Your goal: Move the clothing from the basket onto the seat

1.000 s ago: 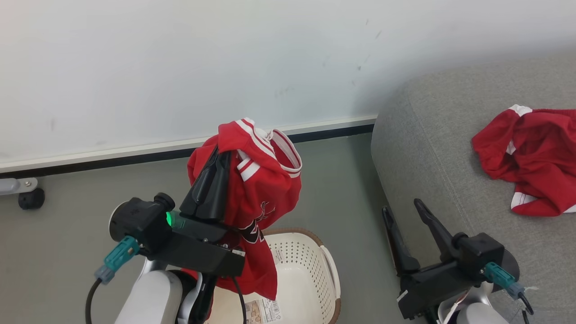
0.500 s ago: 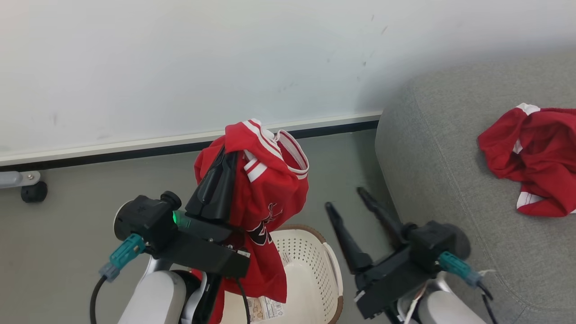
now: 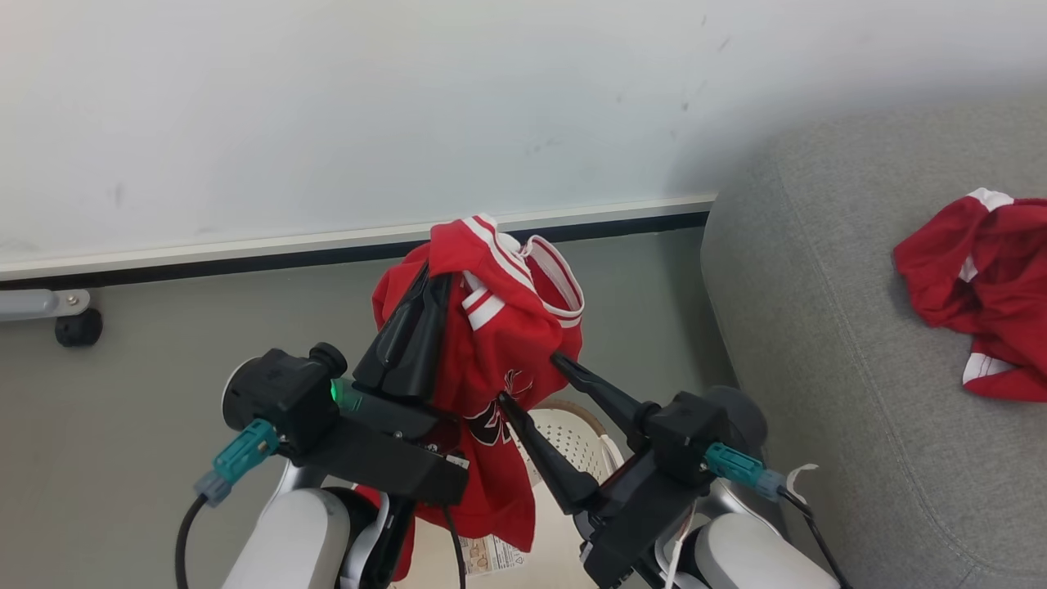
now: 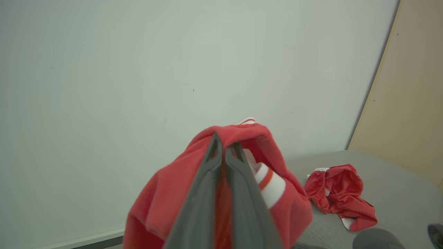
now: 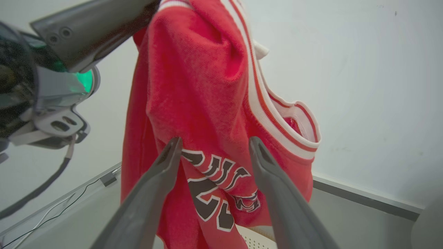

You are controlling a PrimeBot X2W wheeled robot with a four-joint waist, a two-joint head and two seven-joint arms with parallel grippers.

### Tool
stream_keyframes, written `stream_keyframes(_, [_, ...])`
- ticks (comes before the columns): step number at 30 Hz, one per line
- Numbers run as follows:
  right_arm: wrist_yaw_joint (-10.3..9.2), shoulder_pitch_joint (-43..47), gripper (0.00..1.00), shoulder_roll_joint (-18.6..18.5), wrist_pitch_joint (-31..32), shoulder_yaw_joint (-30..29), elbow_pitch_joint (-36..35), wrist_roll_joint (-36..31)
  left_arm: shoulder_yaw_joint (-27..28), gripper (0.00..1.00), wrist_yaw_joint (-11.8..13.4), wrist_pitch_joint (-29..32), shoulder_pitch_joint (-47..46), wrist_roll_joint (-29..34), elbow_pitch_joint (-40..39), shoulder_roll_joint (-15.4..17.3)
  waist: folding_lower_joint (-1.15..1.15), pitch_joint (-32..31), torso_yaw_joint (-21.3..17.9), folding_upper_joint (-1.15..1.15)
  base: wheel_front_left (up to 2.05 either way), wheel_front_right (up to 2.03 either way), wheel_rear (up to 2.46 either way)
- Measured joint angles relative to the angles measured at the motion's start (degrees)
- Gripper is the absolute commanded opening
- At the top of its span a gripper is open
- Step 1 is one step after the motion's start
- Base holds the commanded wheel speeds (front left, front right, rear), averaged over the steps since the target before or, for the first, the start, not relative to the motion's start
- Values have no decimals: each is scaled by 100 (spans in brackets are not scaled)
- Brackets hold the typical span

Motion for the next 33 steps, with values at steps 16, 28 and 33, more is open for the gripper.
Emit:
stream_keyframes(16, [210,-794,100,164,44,318,932,45,-124,0,2,0,-88,-36,-10,-8,0,42,121,0,0,0,0])
stream_keyframes(28, [283,-1276,0,187,-209,665,1544,310,-265,0,-2,-1,-113,-78,-9,-11,0,25,219,0,0,0,0])
stream_keyframes(33, [282,-1321,0,187,-338,846,1612,533,-311,0,-3,-2,-113,-85,-9,-11,0,4,245,0,0,0,0])
